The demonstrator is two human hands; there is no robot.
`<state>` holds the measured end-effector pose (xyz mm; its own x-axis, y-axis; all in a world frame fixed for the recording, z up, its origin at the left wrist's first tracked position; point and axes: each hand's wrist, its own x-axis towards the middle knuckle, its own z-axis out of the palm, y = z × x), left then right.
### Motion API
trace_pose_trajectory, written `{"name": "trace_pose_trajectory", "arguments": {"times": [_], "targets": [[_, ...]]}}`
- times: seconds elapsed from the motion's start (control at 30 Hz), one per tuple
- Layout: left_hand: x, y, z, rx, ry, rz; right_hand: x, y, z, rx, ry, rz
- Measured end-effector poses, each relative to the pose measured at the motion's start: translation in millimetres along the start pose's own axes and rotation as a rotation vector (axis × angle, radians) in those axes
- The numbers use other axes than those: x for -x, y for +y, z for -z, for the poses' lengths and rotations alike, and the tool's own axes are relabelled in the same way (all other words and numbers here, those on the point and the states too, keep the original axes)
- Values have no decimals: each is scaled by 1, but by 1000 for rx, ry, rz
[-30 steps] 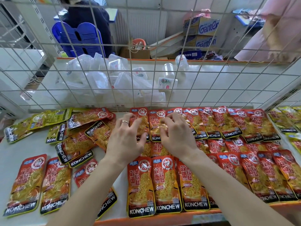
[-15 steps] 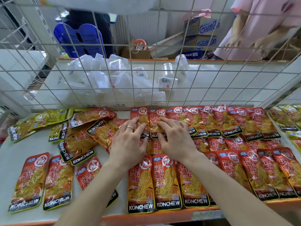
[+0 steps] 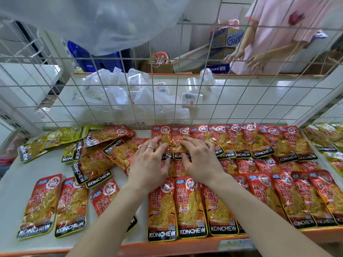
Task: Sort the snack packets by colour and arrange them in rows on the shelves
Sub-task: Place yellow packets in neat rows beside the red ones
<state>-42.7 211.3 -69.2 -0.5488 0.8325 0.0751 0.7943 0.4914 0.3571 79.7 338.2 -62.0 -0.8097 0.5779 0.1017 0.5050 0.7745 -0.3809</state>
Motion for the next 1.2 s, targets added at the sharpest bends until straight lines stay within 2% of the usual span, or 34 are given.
{"name": "trace_pose_trajectory", "arguments": {"times": [0.3,0.6,0.77,1.2], "targets": [[1,2,5,-5,-21,8,1,-7,9,-12,-26,-18],[34,0,21,3,34,43,25,-26,19,-64,-2,21],[60,1,36,10,117,131,31,-41,28,-102,-4,139],[158,37,67,-43,391,536,52,-74,51,-235,-119,562]]}}
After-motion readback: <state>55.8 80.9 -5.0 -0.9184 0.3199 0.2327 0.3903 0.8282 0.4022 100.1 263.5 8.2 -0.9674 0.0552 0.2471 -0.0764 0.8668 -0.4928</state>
